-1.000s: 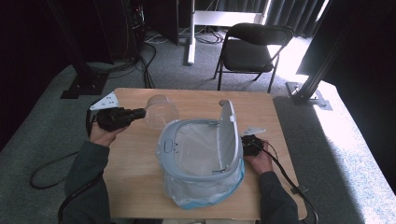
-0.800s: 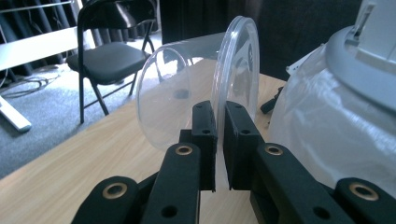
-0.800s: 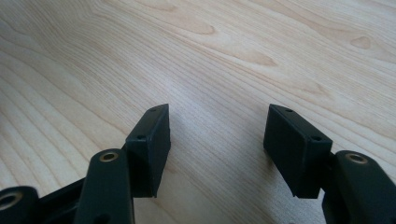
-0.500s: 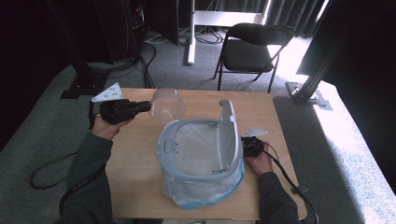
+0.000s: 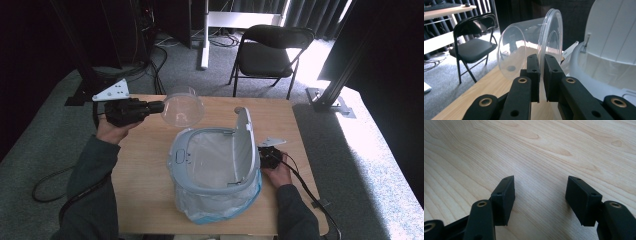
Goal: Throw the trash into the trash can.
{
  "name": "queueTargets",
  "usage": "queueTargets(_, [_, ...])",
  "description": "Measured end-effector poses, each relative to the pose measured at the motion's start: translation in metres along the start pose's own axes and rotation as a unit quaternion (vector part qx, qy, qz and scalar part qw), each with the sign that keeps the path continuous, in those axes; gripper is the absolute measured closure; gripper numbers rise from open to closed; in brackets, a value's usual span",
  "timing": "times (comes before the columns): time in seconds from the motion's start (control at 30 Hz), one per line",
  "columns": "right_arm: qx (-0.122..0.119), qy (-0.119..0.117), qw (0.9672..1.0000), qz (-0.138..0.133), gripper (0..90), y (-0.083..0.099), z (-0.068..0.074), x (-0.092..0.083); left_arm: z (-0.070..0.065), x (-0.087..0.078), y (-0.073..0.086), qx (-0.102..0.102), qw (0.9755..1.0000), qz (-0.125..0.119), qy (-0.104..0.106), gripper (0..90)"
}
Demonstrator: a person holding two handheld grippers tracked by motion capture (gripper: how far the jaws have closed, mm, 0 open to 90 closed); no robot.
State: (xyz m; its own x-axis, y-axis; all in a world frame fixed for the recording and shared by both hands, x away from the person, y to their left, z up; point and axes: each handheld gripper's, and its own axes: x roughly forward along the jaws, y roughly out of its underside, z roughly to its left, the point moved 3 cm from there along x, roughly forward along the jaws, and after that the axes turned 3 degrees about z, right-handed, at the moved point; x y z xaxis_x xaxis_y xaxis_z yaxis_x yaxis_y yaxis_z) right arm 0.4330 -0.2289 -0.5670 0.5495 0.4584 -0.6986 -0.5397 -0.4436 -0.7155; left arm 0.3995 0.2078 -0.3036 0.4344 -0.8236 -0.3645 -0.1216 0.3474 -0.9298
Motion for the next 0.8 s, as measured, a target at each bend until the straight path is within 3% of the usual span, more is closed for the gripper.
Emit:
queueTargets(0.43, [0.001, 0.000, 1.0000, 0.001, 39.8, 0.000, 0.000, 0.000, -0.018, 0.000, -0.024, 0.020, 0.9994, -0.012, 0.026, 84.3])
queueTargets(0.8, [0.002, 0.001, 1.0000, 0.000, 39.8, 0.000, 0.000, 0.000, -0.035, 0.008, -0.032, 0.026, 0.9981, -0.010, 0.055, 84.2])
